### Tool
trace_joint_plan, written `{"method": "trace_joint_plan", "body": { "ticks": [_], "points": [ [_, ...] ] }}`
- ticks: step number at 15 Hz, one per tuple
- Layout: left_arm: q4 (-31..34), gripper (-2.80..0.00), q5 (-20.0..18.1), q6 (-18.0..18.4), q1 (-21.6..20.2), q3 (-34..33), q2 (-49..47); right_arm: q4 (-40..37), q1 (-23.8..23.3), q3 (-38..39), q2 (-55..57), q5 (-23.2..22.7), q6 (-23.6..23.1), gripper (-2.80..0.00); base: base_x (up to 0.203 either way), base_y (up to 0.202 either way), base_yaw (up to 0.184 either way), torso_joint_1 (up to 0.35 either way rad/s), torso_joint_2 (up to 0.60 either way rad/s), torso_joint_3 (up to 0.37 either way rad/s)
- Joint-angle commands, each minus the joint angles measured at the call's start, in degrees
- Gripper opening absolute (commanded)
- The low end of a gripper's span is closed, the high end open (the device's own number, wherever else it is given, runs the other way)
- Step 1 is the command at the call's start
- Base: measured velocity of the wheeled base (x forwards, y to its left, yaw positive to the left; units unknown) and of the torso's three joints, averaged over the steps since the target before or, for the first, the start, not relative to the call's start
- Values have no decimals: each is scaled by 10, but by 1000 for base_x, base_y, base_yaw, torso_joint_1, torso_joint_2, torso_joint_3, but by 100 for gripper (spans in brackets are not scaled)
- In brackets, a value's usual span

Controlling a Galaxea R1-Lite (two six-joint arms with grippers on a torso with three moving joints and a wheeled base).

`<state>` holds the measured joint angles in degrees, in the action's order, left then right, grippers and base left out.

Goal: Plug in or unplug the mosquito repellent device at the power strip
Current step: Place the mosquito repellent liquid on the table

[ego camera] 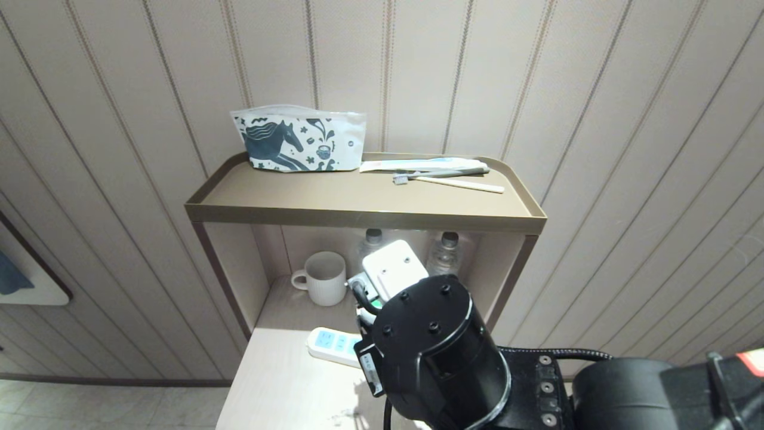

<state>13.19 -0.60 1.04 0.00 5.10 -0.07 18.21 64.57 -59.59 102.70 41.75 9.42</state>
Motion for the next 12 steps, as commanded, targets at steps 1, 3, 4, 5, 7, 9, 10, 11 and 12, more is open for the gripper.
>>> {"method": "trace_joint_plan", "body": {
  "ticks": [1, 3, 4, 5, 7, 9, 10, 11, 12],
  "points": [
    [1, -280, 0, 0, 0, 0, 0, 2, 0, -1, 9, 3, 2, -280, 0, 0, 0, 0, 0, 0],
    [1, -280, 0, 0, 0, 0, 0, 2, 0, -1, 13, 3, 3, -280, 0, 0, 0, 0, 0, 0],
    [1, -280, 0, 0, 0, 0, 0, 2, 0, -2, 12, 3, 3, -280, 0, 0, 0, 0, 0, 0],
    [1, -280, 0, 0, 0, 0, 0, 1, 0, -2, 12, 3, 2, -280, 0, 0, 0, 0, 0, 0],
    [1, -280, 0, 0, 0, 0, 0, 2, 0, -3, 15, 4, 3, -280, 0, 0, 0, -15, 32, 25],
    [1, -280, 0, 0, 0, 0, 0, 2, 0, -4, 15, 6, 3, -280, 0, 0, 0, -136, 299, 153],
    [1, -280, 0, 0, 0, 0, 0, 2, 0, -4, 15, 6, 3, -280, 0, 0, 0, -138, 323, 173],
    [1, -280, 0, 0, 0, 0, 0, 2, 0, -4, 14, 7, 4, -280, 0, 0, 0, -149, 330, 160],
    [1, -280, 0, 0, 0, 0, 0, 5, 1, -3, 13, 7, 3, -280, 0, 0, 0, -163, 354, 183]
  ]
}}
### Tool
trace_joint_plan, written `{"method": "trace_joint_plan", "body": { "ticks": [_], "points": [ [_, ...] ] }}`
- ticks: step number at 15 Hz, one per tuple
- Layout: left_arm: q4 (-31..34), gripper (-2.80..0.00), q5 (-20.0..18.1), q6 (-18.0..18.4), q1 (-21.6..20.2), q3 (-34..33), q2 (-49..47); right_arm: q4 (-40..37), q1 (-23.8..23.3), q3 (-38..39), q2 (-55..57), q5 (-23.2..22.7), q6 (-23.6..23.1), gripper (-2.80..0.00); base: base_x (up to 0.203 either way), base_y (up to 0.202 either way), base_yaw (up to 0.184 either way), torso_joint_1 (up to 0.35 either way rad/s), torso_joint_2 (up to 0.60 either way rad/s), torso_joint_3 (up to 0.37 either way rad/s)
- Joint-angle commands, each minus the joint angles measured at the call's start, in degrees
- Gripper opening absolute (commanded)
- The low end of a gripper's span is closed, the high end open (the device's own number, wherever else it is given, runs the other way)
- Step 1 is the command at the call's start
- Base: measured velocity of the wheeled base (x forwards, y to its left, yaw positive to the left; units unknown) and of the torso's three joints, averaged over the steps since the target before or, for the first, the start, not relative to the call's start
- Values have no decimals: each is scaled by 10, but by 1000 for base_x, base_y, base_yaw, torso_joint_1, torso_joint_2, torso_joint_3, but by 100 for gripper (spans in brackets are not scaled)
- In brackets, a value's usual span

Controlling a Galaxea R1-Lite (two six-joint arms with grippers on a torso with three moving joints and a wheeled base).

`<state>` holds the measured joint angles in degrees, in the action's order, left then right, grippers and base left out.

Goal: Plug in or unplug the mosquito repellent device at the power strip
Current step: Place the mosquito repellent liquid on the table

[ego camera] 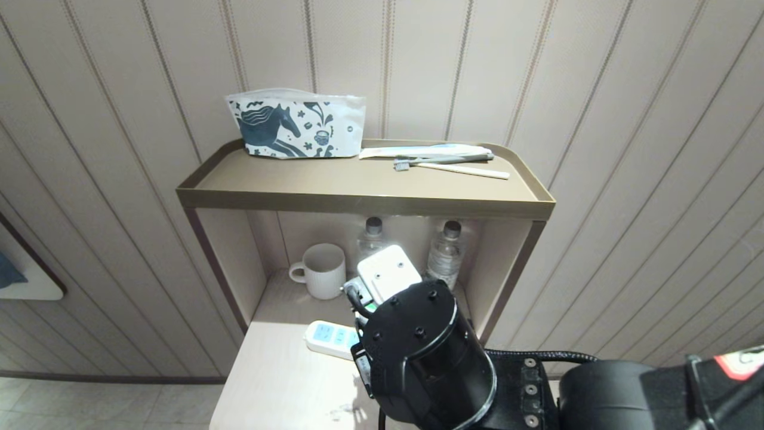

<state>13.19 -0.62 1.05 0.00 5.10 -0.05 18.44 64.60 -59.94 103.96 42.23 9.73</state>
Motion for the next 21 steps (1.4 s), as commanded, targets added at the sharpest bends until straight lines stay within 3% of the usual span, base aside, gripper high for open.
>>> {"method": "trace_joint_plan", "body": {
  "ticks": [1, 21],
  "points": [
    [1, -280, 0, 0, 0, 0, 0, 5, 1, 1, -2, 5, 0, -280, 0, 0, 0, -172, 355, 187],
    [1, -280, 0, 0, 0, 0, 0, 4, -2, -8, -59, 44, -15, -280, 0, 0, 0, -220, 501, 278]
  ]
}}
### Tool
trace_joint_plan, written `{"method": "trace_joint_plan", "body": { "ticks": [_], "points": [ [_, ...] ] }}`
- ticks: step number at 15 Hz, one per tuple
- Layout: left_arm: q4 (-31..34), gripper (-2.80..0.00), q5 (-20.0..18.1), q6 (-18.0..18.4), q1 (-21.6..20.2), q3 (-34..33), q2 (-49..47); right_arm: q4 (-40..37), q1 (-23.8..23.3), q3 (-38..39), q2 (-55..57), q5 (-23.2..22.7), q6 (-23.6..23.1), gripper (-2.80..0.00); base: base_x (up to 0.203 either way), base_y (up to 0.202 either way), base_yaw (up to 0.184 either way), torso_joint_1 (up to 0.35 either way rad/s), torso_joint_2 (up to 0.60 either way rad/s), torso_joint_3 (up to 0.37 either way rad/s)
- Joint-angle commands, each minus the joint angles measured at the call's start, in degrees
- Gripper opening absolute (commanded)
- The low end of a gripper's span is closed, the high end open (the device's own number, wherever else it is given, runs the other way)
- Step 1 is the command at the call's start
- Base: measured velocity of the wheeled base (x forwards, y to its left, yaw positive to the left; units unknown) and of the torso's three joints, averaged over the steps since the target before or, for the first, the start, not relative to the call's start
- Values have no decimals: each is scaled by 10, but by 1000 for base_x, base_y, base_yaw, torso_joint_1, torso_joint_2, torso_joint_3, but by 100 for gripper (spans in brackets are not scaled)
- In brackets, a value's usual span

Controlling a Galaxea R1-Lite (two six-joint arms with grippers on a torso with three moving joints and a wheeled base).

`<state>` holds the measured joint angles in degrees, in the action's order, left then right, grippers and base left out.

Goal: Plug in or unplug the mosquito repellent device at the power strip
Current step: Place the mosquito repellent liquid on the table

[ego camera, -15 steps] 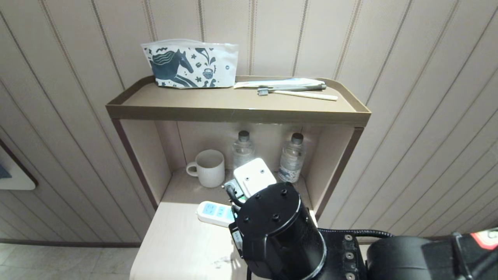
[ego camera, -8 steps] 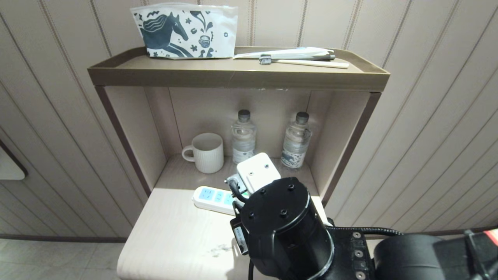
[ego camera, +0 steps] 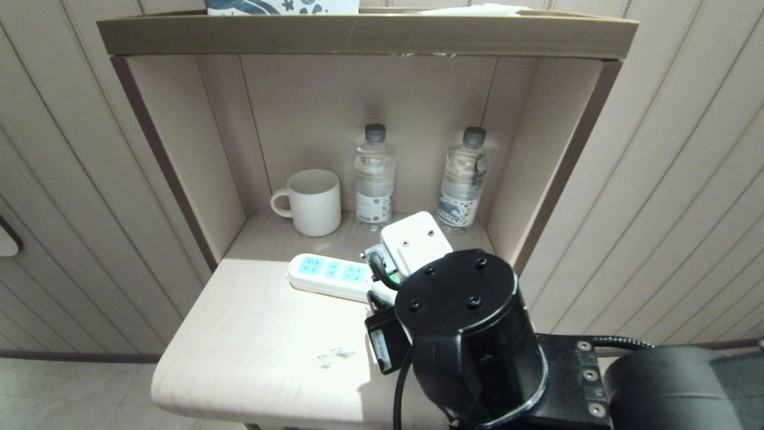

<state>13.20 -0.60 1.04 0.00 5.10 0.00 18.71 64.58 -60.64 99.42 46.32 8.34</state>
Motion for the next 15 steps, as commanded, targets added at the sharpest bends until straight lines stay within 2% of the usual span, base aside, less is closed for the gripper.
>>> {"method": "trace_joint_plan", "body": {
  "ticks": [1, 4, 8, 12, 15],
  "points": [
    [1, -280, 0, 0, 0, 0, -1, 1, -3, -1, -15, 3, -2, -280, 0, 0, 0, -193, 482, 287],
    [1, -280, 0, 0, 0, 0, -1, 1, -13, -3, -36, 5, -5, -280, 0, 0, 0, -175, 444, 277],
    [1, -280, 0, 0, 0, 0, -1, 16, -16, -1, -44, 78, -10, -280, 0, 0, 0, -46, 119, 77],
    [1, -280, 0, 0, 0, 0, -1, 82, -16, 28, -45, 86, -19, -280, 0, 0, 0, -1, 7, 5],
    [1, -280, 0, 0, 0, 0, -1, 196, -14, 109, -40, 110, -27, -280, 0, 0, 0, 0, 0, 0]
  ]
}}
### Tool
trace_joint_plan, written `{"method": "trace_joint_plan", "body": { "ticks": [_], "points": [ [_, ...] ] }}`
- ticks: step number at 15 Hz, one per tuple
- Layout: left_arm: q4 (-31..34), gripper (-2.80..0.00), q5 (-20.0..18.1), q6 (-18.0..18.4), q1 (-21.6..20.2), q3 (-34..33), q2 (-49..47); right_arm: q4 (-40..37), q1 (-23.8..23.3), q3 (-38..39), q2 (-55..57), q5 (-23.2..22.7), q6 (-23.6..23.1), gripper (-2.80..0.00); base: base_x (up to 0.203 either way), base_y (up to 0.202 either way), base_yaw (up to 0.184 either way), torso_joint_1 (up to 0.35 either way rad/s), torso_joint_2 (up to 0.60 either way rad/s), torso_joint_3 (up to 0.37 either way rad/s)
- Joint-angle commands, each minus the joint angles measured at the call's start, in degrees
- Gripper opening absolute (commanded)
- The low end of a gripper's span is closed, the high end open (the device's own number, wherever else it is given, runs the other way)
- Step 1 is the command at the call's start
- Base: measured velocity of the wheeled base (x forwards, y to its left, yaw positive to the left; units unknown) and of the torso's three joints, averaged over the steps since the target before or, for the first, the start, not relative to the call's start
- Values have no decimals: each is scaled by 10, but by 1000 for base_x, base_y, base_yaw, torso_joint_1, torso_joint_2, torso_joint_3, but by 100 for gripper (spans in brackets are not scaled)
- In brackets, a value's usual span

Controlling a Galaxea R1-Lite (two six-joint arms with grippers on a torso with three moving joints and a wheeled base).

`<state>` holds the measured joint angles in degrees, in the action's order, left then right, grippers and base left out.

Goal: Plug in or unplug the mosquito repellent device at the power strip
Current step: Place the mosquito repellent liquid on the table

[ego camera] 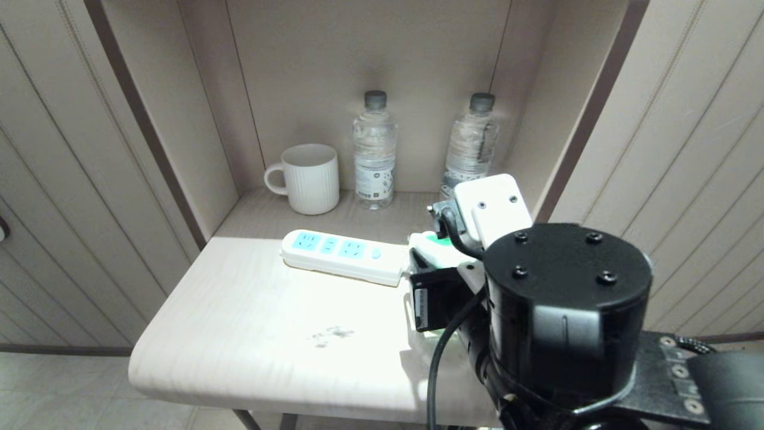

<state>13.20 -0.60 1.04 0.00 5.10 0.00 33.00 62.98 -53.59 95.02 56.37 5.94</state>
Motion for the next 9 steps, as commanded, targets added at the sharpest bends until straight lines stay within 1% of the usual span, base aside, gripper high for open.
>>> {"method": "trace_joint_plan", "body": {
  "ticks": [1, 3, 4, 6, 7, 9],
  "points": [
    [1, -280, 0, 0, 0, 0, -1, 104, 4, 63, 5, 16, -18, -280, 0, 0, 0, 0, 0, 0],
    [1, -280, 0, 0, 0, 0, -1, 220, 11, 105, 13, 25, -68, -280, 0, 0, 0, 0, 0, 0],
    [1, -280, 0, 0, 0, 0, -1, 260, 13, 121, 23, 27, -87, -280, 0, 0, 0, 0, 0, 0],
    [1, -280, 0, 0, 0, 0, -1, 328, 14, 138, 43, 32, -104, -280, 0, 0, 0, 0, 0, 0],
    [1, -280, 0, 0, 0, 0, -1, 346, 16, 147, 47, 33, -110, -280, 0, 0, 0, 0, 0, 0],
    [1, -280, 0, 0, 0, 0, -1, 353, 20, 153, 46, 33, -112, -280, 0, 0, 0, 0, 0, 0]
  ]
}}
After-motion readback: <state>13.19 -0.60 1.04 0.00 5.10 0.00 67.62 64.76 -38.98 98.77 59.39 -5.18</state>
